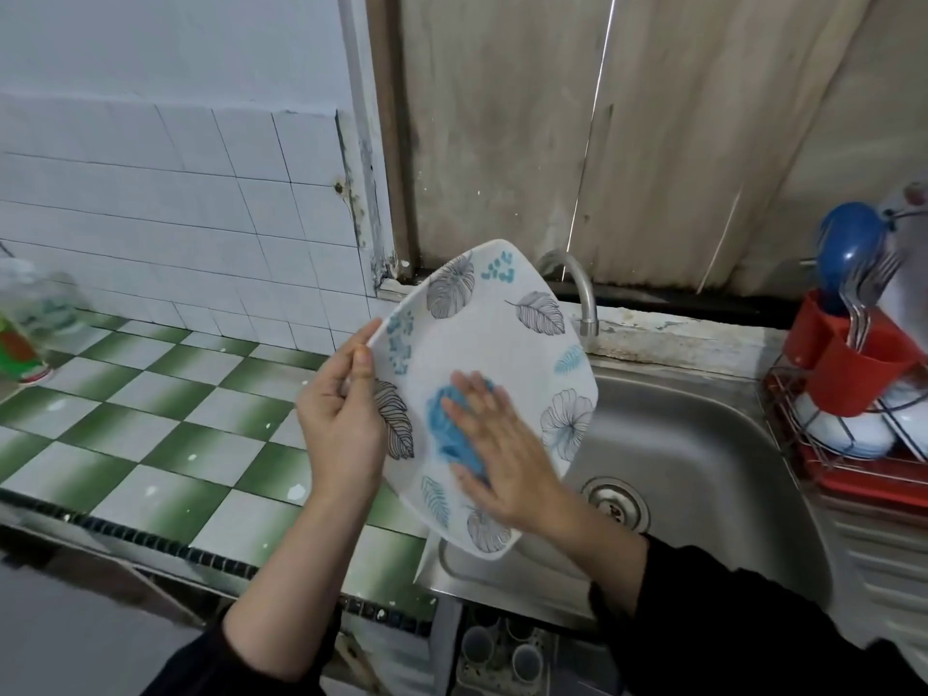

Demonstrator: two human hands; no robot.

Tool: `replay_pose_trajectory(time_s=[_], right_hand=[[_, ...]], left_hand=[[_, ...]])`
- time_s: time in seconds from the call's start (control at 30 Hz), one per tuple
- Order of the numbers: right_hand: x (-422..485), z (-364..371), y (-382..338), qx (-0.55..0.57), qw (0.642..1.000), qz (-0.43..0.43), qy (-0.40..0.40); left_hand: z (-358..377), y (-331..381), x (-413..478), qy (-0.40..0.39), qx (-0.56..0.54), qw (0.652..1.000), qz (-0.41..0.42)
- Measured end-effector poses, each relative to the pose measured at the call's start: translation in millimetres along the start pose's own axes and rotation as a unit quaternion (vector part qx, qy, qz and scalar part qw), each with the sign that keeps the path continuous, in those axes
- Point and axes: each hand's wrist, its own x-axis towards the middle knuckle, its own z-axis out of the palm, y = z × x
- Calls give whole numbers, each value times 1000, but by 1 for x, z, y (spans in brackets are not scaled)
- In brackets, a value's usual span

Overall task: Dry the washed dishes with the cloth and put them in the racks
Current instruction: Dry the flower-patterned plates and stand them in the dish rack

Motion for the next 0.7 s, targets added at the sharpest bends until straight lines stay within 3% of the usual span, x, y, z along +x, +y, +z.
replay_pose_trajectory(time_s=[0.1,0.17,0.2,0.23,0.3,0.4,0.47,0.5,0.6,0.7], right_hand=[[6,-12,42,-3,977,178,112],[41,-30,53,15,919,329,216],[63,-38,50,38,895,362,259],[82,-43,40,63,885,362,284],[102,-40,6,96,913,285,275],[69,-15,-45,76,984,92,130],[25,-4,-41,25,999,6,29],[9,-4,-28,7,1000,3,17],[0,-10,21,-7,980,173,97],[53,-38,39,25,904,353,242]], left_hand=[[-5,8,2,-9,-6,1000,17],[-2,10,-2,-35,8,999,31],[2,11,-7,-50,15,998,32],[8,10,-12,-63,15,998,28],[17,11,-19,-80,3,997,9],[18,16,-10,-62,-10,998,-2],[8,23,1,-37,-16,999,10],[2,26,6,-29,-8,999,22],[-9,35,10,-34,0,999,39],[-3,38,4,-61,3,997,46]])
